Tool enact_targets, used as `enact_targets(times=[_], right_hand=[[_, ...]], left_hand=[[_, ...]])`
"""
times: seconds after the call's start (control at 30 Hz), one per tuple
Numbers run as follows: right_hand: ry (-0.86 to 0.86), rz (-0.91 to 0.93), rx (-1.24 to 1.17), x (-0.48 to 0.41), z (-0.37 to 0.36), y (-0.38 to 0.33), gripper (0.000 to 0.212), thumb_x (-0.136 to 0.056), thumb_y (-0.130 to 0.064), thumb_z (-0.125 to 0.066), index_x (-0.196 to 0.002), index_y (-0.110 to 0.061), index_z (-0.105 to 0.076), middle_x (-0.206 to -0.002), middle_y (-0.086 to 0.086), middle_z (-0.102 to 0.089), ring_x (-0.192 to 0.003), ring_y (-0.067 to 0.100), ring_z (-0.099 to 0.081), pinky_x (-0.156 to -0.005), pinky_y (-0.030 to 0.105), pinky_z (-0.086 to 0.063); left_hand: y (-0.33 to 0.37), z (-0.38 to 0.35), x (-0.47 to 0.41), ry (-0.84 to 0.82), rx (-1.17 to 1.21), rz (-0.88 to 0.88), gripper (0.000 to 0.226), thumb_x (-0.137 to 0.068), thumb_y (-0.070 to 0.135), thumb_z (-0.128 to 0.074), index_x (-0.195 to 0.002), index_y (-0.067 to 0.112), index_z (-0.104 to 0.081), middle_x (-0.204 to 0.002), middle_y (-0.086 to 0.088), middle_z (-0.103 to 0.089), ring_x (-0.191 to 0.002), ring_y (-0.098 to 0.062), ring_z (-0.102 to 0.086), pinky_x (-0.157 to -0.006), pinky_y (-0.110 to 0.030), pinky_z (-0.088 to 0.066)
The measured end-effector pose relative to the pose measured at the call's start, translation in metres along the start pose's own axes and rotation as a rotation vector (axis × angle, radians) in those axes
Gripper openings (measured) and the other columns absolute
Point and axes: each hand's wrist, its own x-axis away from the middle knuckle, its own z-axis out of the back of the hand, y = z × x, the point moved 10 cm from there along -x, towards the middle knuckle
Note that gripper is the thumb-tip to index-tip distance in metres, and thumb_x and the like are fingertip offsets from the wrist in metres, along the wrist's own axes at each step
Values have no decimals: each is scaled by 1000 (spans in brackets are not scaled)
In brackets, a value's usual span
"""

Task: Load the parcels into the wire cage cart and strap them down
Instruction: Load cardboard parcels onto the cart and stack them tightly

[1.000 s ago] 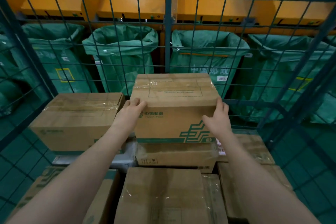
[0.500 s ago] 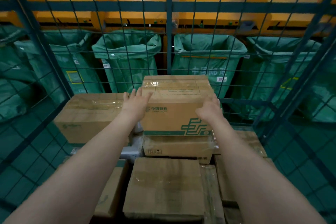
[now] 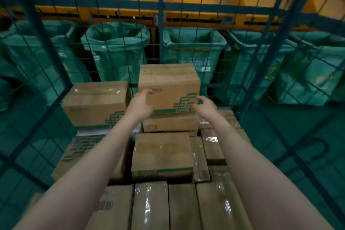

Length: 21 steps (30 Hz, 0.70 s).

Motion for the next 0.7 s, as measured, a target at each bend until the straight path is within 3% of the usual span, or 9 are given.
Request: enact_targets(times=[0.07,0.17,0.23,0.27,0.37,0.4,0.5,0.57,0.7], right_hand=[[-16,-63,-91,35,-10,18,42,-92,-17,-54,-133,-14,-51,-132,11,-55,-107,24,-57,-97,36,-46],[-20,-121,-165,77,-23,45,37,-93,-16,-55,-129,-11,-52,-128,9,-57,-114,26,-56,-100,38,-44],[-8,-172,-200,108,-30,61,36,-91,-10,-54,-127,-9,-52,-127,10,-57,-116,27,-54,-101,38,-43],[7,-196,-213,117,-31,66,35,-91,-11,-54,-125,-9,-54,-126,9,-58,-116,27,-54,-101,37,-43],[65,-246,-247,164,-32,78,32,-93,-14,-53,-124,-9,-55,-123,8,-56,-115,25,-52,-93,28,-40],[70,-252,-258,174,-33,81,32,-94,-14,-52,-126,-9,-54,-125,7,-55,-116,24,-51,-89,25,-39],[119,-279,-269,215,-29,92,32,-97,-19,-49,-128,-10,-52,-122,4,-54,-111,22,-51,-83,21,-38],[150,-312,-274,233,-25,99,31,-97,-19,-47,-127,-13,-54,-126,7,-56,-106,21,-53,-85,26,-42],[233,-371,-293,275,-14,116,32,-93,-14,-43,-121,-18,-58,-119,4,-59,-93,18,-53,-66,25,-44]], left_hand=[[-3,-7,31,-10,47,-7,52,-88,5,-55,-134,26,-42,-134,-3,-45,-74,-14,-57,-59,-27,-46],[-11,-12,69,-34,54,0,46,-90,10,-56,-132,25,-44,-135,-2,-47,-98,-17,-56,-79,-32,-51],[-11,-16,91,-103,10,-44,42,-91,12,-55,-131,23,-45,-136,-4,-47,-109,-20,-54,-82,-33,-49],[-11,-17,95,-115,-5,-55,41,-92,12,-53,-131,22,-45,-136,-5,-46,-106,-19,-55,-77,-32,-49],[-14,-22,119,-197,-21,-75,39,-95,14,-51,-133,22,-43,-139,-6,-44,-72,-10,-55,-55,-24,-42],[-14,-25,124,-220,-19,-76,38,-95,15,-51,-132,22,-43,-139,-6,-44,-72,-10,-56,-54,-24,-42],[-8,-36,146,-279,-8,-108,37,-94,14,-53,-129,23,-46,-137,-5,-47,-110,-19,-55,-73,-28,-47],[0,-47,160,-324,21,-128,37,-94,11,-53,-128,21,-47,-136,-5,-48,-118,-20,-50,-82,-29,-46],[22,-69,198,-425,71,-228,34,-95,8,-49,-128,16,-49,-130,-5,-50,-89,-12,-52,-64,-20,-44]])
